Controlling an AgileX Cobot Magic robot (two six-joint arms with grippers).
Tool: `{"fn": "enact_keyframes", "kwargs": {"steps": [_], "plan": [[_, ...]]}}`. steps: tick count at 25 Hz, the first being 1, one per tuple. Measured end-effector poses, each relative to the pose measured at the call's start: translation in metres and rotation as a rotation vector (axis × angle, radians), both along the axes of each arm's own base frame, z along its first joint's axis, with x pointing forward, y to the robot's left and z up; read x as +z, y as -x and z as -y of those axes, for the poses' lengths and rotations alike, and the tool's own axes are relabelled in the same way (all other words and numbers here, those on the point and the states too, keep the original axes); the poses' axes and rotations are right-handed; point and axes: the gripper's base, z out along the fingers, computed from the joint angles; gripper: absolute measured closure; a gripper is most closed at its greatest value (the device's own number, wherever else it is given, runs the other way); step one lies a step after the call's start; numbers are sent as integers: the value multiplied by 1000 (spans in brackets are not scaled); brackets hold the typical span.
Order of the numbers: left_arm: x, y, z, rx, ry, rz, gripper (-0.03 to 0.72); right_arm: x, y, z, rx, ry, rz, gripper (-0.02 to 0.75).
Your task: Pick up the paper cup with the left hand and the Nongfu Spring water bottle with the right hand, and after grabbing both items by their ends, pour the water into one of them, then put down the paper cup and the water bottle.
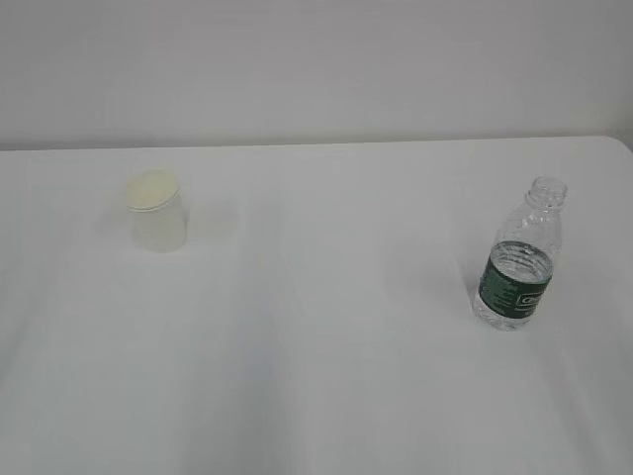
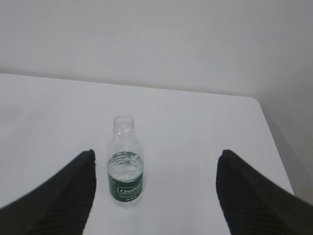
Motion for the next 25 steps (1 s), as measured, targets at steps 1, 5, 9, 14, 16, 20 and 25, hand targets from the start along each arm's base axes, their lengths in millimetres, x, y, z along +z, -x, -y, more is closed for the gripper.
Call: {"fn": "enact_keyframes", "kwargs": {"steps": [1,5,9,14,16,20,25], "plan": [[0,-4,0,4,1,4,165,1,-3,-1,3,-1,4,165],[-1,-16,0,11,6,-8,165,3,-20,-5,19,-2,16,165],[-2,-25,0,16,14,-21,165,3,-40,-10,39,1,24,165],[-4,-37,-1,25,21,-26,165,-2,-63,-16,56,-10,4,165],[-5,-44,-1,31,22,-28,165,-4,-70,-19,61,-21,-8,165],[-8,-61,-2,47,-7,-21,165,-8,-79,-22,69,-59,5,165],[-18,-79,-3,52,-28,-70,165,-23,-80,-23,79,-64,7,165]]}}
